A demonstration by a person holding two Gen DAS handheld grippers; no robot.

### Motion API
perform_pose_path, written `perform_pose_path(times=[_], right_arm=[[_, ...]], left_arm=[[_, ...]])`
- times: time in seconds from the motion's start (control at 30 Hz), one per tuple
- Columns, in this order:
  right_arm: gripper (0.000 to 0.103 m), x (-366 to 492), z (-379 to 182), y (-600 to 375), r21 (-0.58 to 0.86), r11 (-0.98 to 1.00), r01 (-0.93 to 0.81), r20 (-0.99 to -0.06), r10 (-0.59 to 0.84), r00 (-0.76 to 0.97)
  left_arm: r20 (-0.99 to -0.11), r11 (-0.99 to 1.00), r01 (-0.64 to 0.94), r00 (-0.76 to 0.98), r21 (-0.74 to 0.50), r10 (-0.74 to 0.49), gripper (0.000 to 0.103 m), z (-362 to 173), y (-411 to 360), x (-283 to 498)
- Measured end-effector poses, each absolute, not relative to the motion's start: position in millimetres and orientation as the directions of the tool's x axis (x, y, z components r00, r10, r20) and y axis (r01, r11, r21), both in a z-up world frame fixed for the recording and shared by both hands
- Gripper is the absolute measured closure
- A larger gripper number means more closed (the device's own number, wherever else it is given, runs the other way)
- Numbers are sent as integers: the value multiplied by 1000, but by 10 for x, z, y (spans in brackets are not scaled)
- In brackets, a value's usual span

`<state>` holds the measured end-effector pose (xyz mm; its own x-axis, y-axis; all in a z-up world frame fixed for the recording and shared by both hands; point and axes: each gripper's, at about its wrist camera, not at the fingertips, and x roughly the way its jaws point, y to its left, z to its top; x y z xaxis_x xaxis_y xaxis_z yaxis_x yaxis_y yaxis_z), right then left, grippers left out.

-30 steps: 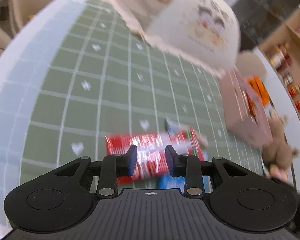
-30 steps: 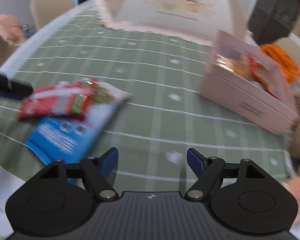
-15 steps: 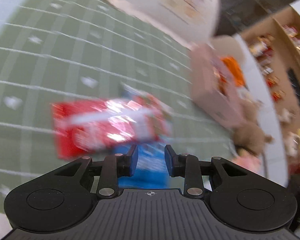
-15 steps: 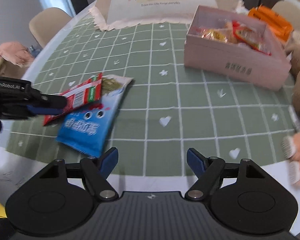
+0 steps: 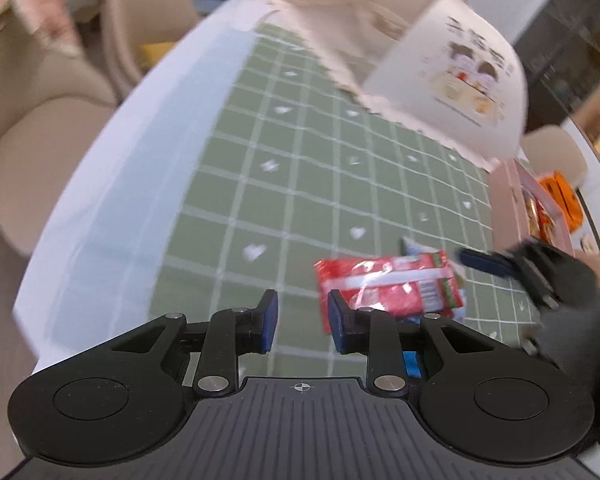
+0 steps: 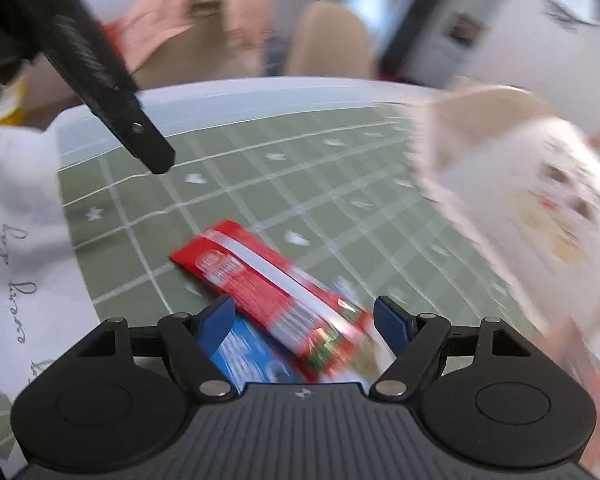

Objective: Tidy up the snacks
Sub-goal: 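Grasp the red-and-white spicy strip pack with the right gripper, then grasp the blue seaweed bag with the left gripper while the right gripper sets the strip pack down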

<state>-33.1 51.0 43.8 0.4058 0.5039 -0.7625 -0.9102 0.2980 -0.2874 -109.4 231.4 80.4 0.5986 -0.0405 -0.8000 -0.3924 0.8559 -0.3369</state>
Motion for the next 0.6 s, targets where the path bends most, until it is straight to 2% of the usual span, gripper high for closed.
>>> perform_pose_path(times=[0.1, 0.17, 0.37, 0.4, 0.47, 0.53, 0.6], right_arm=[[25, -112, 290, 802, -208, 221, -953, -842, 456, 289], [22, -51, 268, 879, -201, 207, -957, -846, 456, 276], [23, 183, 293, 941, -112, 230, -967, -891, 407, 200], [26, 192, 299, 923, -102, 249, -963, -893, 403, 198], [46, 197, 347, 862, -91, 285, -954, -895, 396, 204], [56, 115, 403, 745, -115, 307, -945, -886, 399, 238], [60, 44, 479, 588, -120, 330, -936, -875, 410, 257]], left_arm=[[-804, 818, -456, 594, -352, -15, 72, 747, 2363, -1352], [-801, 794, -483, 598, -369, -9, 72, 705, 2381, -1507], [-783, 746, -523, 622, -413, 2, 72, 696, 2395, -1796], [-783, 741, -525, 622, -418, 0, 72, 684, 2390, -1809], [-786, 744, -521, 618, -418, -8, 72, 660, 2363, -1813], [-789, 759, -506, 614, -409, -16, 72, 666, 2298, -1771], [-788, 776, -481, 615, -408, -33, 72, 669, 2212, -1686]])
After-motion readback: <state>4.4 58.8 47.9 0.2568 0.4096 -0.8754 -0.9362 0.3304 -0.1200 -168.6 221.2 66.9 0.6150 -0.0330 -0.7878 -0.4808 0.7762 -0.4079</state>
